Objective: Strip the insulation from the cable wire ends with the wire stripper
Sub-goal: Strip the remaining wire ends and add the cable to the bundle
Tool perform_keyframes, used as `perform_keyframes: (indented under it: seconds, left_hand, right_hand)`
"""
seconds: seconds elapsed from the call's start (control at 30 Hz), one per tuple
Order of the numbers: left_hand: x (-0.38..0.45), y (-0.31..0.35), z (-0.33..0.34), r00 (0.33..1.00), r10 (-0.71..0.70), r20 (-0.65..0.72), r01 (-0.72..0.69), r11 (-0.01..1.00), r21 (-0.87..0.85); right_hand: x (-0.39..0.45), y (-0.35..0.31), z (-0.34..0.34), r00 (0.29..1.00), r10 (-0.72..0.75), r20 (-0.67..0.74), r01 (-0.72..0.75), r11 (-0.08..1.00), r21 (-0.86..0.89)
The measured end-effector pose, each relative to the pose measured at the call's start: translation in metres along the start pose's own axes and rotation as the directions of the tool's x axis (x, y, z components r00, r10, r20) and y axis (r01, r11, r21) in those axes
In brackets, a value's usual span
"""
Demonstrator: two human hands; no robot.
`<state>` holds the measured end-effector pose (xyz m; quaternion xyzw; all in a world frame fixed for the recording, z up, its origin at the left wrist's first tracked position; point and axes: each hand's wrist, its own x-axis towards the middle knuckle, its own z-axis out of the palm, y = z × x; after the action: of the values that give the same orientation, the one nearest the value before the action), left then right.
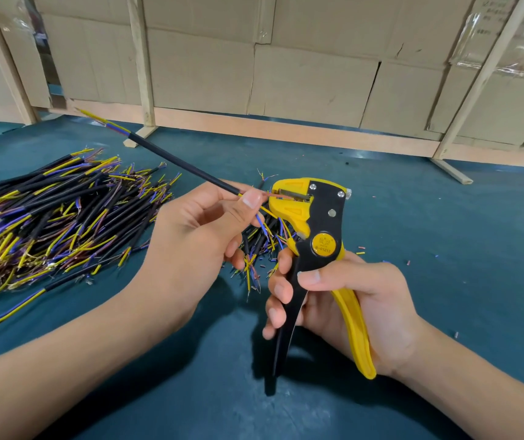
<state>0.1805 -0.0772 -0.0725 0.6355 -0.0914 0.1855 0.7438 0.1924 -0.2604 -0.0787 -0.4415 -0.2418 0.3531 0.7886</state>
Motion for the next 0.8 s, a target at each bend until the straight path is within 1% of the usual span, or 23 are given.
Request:
perform_keyframes:
  seconds: [0.17, 0.3, 0.5, 0.8]
  left_hand:
    - [-0.0015, 0.0014, 0.0031, 0.999, -0.006, -0.043, 0.006, 1.000, -0.004]
    - [0.0001, 0.0020, 0.0022, 0.998, -0.016, -0.056, 0.015, 1.000, -0.006]
    - [-0.0002, 0.0006, 0.0023, 0.998, 0.011, -0.061, -0.010, 1.000, 0.011]
    - [0.0003, -0.0012, 0.0008, 0.996, 0.051, -0.073, -0.044, 0.995, 0.087]
  right_hand:
    - [-0.0006, 0.0004, -0.0009, 1.000, -0.007, 0.010, 0.007, 1.000, 0.003]
    - [-0.0005, 0.0004, -0.0012, 1.000, -0.002, 0.015, 0.002, 1.000, 0.001]
    - [-0.0008, 0.0006, -0.0021, 1.000, -0.001, 0.006, 0.002, 1.000, -0.007]
    - [-0.0004, 0.0022, 0.0032, 0.996, -0.032, -0.079, 0.026, 0.996, -0.082]
